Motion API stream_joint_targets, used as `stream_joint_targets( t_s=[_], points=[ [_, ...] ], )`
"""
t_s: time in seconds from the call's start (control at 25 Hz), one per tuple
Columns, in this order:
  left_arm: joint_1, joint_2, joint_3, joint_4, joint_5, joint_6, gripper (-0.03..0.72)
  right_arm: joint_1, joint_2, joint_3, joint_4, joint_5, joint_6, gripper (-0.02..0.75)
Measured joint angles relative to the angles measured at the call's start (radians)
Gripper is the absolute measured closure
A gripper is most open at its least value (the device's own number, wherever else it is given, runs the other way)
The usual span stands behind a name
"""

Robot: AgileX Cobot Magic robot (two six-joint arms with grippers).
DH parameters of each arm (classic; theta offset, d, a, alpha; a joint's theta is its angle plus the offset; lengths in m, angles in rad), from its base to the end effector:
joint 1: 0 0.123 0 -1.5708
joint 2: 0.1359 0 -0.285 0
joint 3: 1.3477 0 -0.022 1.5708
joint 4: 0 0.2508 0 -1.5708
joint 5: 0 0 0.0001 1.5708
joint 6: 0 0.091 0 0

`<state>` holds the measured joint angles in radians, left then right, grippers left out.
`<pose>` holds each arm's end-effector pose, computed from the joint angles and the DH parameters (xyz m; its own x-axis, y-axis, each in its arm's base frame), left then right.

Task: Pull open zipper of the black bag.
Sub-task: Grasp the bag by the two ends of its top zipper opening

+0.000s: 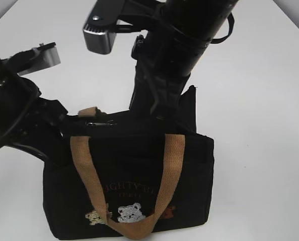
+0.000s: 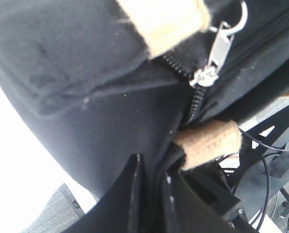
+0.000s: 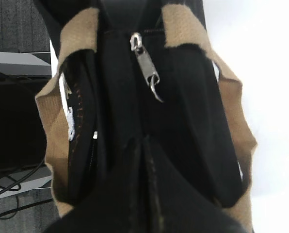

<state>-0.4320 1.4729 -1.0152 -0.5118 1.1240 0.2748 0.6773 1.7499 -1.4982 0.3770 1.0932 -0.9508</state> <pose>0.2222 -0.1467 0.2566 -0.8839 0.4438 -0.1476 0.4612 0.7747 -0.4327 0.2683 0.2539 0.2936 -0.0540 -0.8883 -0.4560 -0.9976 0.0677 -0.0138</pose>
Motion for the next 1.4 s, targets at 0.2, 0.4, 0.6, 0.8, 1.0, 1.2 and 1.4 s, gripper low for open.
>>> stream_joint_targets(
  t_s=[0.2, 0.4, 0.6, 0.8, 1.0, 1.2, 1.4],
  points=[
    [0.0, 0.0, 0.0, -0.002, 0.0, -0.001, 0.652, -0.006, -0.004, 0.001, 0.01, 0.007, 0.008, 0.738],
    [0.0, 0.0, 0.0, -0.002, 0.0, -0.001, 0.652, -0.006, 0.04, 0.001, 0.175, -0.025, -0.073, 0.647],
    [0.0, 0.0, 0.0, 0.0, 0.003, -0.002, 0.652, -0.006, 0.116, 0.001, 0.213, -0.046, -0.082, 0.554],
    [0.0, 0.0, 0.0, 0.021, 0.008, -0.002, 0.652, -0.006, 0.147, 0.001, 0.204, -0.104, -0.042, 0.544],
    [0.0, 0.0, -0.003, 0.054, 0.014, -0.002, 0.652, -0.008, 0.154, 0.001, 0.21, -0.133, 0.022, 0.542],
    [0.0, 0.0, -0.005, 0.055, 0.011, -0.003, 0.652, -0.03, 0.155, 0.001, 0.23, -0.138, 0.108, 0.538],
    [0.0, 0.0, -0.006, 0.067, 0.013, -0.004, 0.652, -0.034, 0.154, 0.002, 0.267, -0.183, 0.119, 0.538]
  ],
)
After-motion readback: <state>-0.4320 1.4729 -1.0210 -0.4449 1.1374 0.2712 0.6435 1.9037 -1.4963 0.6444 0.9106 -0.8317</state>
